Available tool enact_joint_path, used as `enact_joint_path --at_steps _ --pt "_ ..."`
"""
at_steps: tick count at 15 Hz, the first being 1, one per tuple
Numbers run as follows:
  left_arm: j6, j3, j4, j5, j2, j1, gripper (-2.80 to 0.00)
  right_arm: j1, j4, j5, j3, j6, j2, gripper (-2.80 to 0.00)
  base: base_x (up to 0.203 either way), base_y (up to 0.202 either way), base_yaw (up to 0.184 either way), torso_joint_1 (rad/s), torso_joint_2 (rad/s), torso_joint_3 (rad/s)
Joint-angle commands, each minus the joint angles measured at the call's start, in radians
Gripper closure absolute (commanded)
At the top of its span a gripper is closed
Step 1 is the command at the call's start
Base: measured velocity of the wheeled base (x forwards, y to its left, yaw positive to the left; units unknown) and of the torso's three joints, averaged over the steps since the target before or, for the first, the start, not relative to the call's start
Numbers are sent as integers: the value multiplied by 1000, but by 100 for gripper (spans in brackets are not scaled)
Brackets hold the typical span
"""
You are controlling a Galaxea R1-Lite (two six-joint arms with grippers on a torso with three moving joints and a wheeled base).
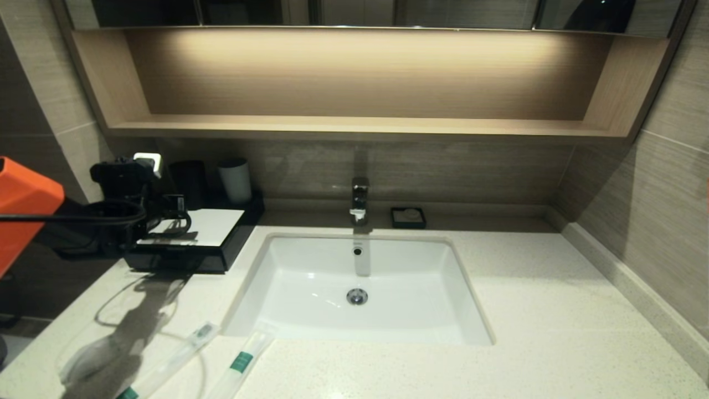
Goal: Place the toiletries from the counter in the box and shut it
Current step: Place the cup on the storage box
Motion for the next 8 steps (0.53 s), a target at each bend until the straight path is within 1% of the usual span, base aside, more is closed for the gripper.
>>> enact_joint_path --at_steps 1,8 --pt "1 -23 -4 1 29 -1 0 0 2 0 0 0 0 0 0 0 0 0 0 0" --pt "3 -112 -4 -1 117 -1 0 0 2 0 0 0 0 0 0 0 0 0 0 0"
